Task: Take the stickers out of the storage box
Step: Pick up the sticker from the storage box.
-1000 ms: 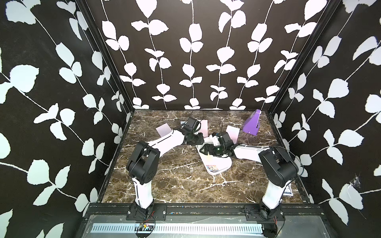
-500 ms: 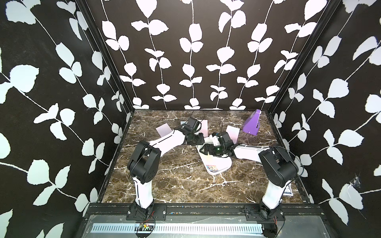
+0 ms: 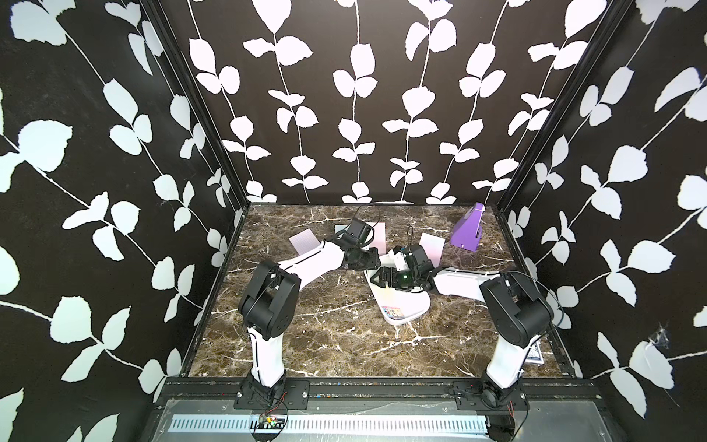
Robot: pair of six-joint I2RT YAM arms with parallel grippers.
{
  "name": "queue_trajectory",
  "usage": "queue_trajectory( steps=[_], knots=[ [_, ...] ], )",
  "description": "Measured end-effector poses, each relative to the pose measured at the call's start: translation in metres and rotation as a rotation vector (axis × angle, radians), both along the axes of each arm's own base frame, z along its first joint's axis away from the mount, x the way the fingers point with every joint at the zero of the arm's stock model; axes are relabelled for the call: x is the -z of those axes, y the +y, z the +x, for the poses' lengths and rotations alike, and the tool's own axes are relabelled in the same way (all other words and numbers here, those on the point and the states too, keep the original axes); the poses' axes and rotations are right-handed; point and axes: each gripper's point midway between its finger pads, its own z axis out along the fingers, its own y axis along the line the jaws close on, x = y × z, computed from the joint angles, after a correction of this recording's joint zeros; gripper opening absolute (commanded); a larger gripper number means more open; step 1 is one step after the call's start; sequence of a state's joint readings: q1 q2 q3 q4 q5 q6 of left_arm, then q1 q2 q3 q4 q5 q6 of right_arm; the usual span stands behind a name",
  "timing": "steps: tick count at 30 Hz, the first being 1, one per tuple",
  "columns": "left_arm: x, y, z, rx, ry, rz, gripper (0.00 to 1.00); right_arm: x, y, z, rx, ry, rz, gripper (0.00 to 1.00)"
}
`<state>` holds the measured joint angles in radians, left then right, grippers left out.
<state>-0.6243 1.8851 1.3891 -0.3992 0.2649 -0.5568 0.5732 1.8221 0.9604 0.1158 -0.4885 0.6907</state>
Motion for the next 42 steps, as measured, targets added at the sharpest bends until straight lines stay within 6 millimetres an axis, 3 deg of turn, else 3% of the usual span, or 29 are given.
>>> queue_trajectory(
  steps=[14, 27, 35, 42],
  knots=[
    [0.003, 0.012, 0.009, -0.024, 0.002, 0.008, 0.36, 0.0, 0.0, 0.0, -0.004, -0.002, -0.004, 0.94],
    [0.007, 0.011, 0.009, -0.019, 0.01, 0.006, 0.36, 0.0, 0.0, 0.0, -0.006, -0.002, -0.009, 0.94],
    [0.014, 0.015, 0.005, -0.015, 0.017, 0.022, 0.23, 0.0, 0.0, 0.0, -0.006, -0.001, -0.009, 0.94],
    [0.019, 0.017, 0.003, -0.014, 0.022, 0.037, 0.01, 0.0, -0.001, 0.0, -0.008, -0.002, -0.01, 0.94]
  ],
)
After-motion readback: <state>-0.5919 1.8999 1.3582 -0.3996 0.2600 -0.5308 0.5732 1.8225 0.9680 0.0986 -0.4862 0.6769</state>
